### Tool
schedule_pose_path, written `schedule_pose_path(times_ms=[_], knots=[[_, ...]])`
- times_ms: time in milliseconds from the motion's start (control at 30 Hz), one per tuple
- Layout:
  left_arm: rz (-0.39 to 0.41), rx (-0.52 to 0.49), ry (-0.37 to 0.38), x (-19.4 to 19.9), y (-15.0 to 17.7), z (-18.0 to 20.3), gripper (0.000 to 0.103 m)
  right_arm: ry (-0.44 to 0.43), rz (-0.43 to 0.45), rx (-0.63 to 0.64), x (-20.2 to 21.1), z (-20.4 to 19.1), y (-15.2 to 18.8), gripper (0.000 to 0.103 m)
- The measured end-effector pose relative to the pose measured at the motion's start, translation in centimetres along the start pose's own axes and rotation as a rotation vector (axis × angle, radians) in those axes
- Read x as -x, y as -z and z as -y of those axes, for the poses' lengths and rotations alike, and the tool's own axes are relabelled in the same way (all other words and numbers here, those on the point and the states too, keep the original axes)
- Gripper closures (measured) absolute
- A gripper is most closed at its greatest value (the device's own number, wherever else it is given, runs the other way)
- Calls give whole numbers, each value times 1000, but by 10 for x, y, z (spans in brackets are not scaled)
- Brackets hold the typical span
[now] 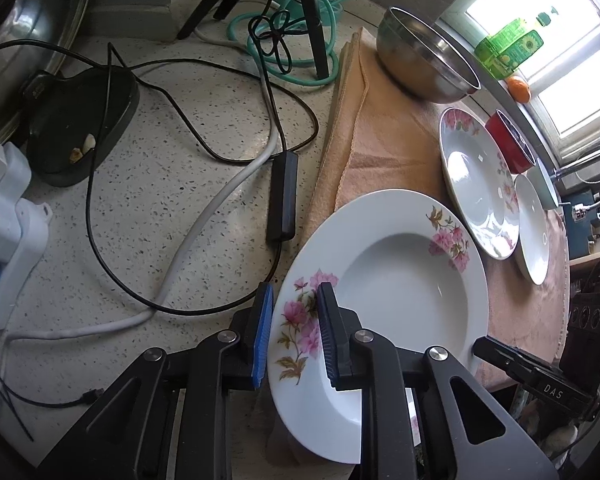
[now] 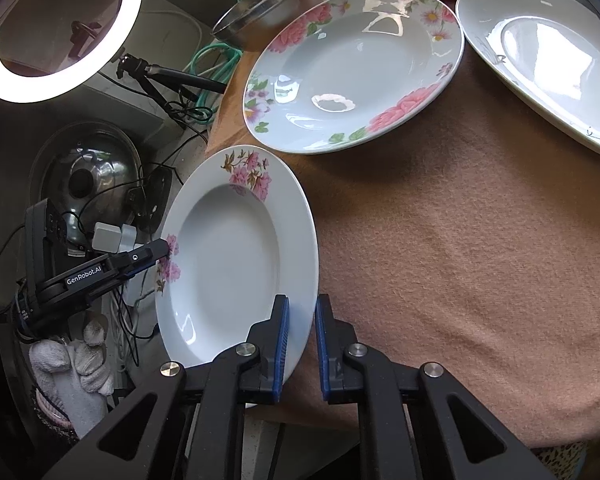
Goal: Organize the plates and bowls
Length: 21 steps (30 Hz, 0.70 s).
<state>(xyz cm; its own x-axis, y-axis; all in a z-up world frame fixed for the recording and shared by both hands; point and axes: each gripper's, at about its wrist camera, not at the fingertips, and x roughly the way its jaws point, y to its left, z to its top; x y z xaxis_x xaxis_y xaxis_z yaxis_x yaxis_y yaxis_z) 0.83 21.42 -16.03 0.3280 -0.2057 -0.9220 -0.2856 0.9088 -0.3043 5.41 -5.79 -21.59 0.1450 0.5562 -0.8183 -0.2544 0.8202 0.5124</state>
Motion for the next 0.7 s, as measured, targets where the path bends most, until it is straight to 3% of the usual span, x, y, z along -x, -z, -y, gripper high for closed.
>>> schedule_pose_path(times_ms=[700], knots=[[-40,38,37,-2,24,16,83,14,-10,-33,14,17,-1,91]])
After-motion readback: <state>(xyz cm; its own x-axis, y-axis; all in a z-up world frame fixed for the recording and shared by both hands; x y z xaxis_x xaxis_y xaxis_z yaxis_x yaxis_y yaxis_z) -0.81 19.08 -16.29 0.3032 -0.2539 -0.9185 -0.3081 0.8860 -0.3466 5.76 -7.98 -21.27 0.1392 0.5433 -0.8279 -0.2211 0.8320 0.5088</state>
